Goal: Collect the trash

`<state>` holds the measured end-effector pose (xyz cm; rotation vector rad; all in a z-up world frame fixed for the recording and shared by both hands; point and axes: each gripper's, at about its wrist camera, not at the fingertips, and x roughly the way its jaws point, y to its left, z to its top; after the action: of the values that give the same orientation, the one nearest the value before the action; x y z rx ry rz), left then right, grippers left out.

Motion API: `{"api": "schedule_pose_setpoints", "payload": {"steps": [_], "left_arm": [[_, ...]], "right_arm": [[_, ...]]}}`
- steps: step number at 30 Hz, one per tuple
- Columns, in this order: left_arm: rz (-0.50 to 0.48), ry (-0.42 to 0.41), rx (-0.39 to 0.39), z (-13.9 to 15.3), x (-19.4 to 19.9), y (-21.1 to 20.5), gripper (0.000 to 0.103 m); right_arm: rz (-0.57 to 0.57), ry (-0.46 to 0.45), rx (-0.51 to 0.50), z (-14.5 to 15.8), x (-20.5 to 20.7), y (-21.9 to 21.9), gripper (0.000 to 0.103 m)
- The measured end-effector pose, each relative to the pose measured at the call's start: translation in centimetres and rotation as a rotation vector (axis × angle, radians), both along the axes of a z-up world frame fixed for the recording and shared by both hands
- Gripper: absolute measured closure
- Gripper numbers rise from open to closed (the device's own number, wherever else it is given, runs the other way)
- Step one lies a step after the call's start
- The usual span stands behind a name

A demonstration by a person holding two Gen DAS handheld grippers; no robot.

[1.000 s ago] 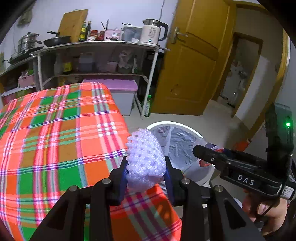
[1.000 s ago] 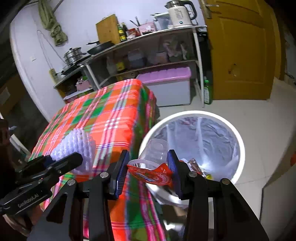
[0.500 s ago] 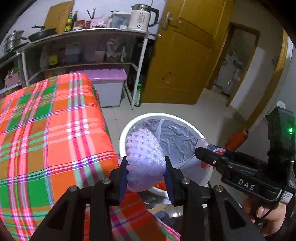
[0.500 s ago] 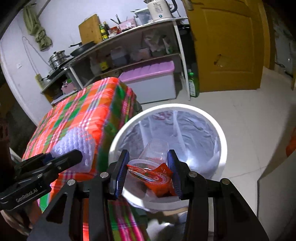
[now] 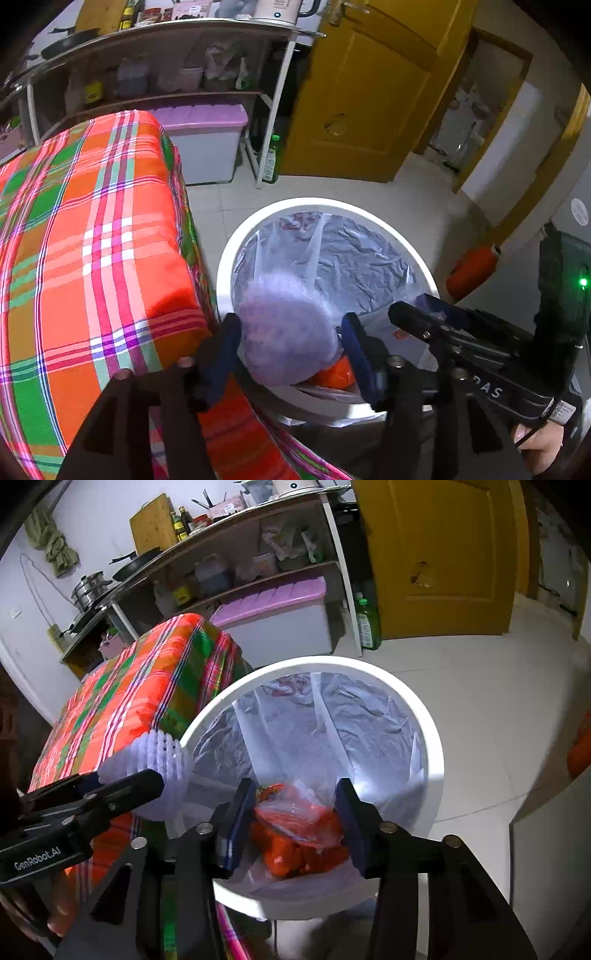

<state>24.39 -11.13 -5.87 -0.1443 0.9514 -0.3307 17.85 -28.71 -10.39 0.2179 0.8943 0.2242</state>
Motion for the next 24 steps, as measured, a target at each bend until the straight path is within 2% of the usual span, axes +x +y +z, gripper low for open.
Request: {"api": "schedule_pose_setpoints", "payload": {"steps": [5, 11, 24], "left_arm": [[0.003, -0.024, -0.016, 0.6, -0.1, 0.1, 0.04], [0.014, -0.043, -0.034, 1.7, -1.1, 0.8, 0.04], [0.019, -0.211, 0.001, 6.3, -8.7, 2.4, 0.04]], "right_arm": [[-0.006, -0.023, 0.003, 0.5, -0.3, -0.2, 0.05], [-0.005, -0.055, -0.013, 1.9, -1.4, 0.2, 0.05], [0.008, -0.171, -0.055, 6.7, -8.0, 1.6, 0.05]]}}
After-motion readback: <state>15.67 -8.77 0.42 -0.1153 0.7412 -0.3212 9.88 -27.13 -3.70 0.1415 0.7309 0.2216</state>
